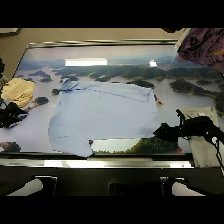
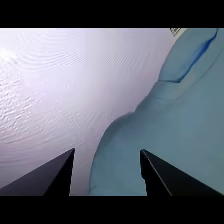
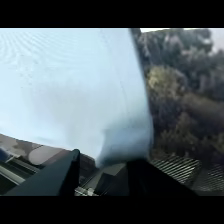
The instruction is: Fold the clothes and pants, and hang the long-sleeved shirts on hangers.
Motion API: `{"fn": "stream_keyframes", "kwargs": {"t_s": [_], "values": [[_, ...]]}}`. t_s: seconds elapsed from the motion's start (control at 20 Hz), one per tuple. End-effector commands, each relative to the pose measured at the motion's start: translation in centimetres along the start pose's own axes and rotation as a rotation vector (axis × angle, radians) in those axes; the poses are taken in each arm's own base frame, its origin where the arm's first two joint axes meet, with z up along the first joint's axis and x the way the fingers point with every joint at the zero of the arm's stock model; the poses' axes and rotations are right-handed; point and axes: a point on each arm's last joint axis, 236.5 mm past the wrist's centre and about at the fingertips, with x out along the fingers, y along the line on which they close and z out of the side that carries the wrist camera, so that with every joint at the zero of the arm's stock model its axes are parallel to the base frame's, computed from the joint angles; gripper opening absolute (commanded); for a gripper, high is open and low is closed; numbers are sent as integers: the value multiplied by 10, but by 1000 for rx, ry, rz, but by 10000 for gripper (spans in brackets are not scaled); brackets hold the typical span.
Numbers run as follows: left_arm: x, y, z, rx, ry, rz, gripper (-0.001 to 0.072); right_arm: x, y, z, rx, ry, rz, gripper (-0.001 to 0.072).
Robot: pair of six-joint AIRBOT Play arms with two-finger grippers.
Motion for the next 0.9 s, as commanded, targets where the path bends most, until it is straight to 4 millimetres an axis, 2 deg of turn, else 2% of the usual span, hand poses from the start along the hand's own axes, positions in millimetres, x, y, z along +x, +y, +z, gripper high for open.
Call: {"fn": "stream_keyframes", "kwargs": {"t_s": [0.0,0.2,0.25,0.3,0.45,0.5,0.85], "values": [[5,8,-13,13,45,4,477,-9,-27,18,-47,-91,-142,376],[24,24,-25,-11,35,-93,477,-15,-34,26,-28,-135,-182,368],[30,26,-31,-7,40,-119,477,-15,-35,27,-28,-137,-188,300],[37,29,-38,8,51,-133,477,-16,-35,29,-25,-145,-190,284],[53,33,-61,55,98,-145,478,-16,-36,30,-22,-149,-190,74],[56,34,-67,59,109,-157,477,-16,-35,28,-22,-142,-188,37],[76,23,-90,58,115,-272,477,-24,-23,20,-38,-133,-167,36]]}}
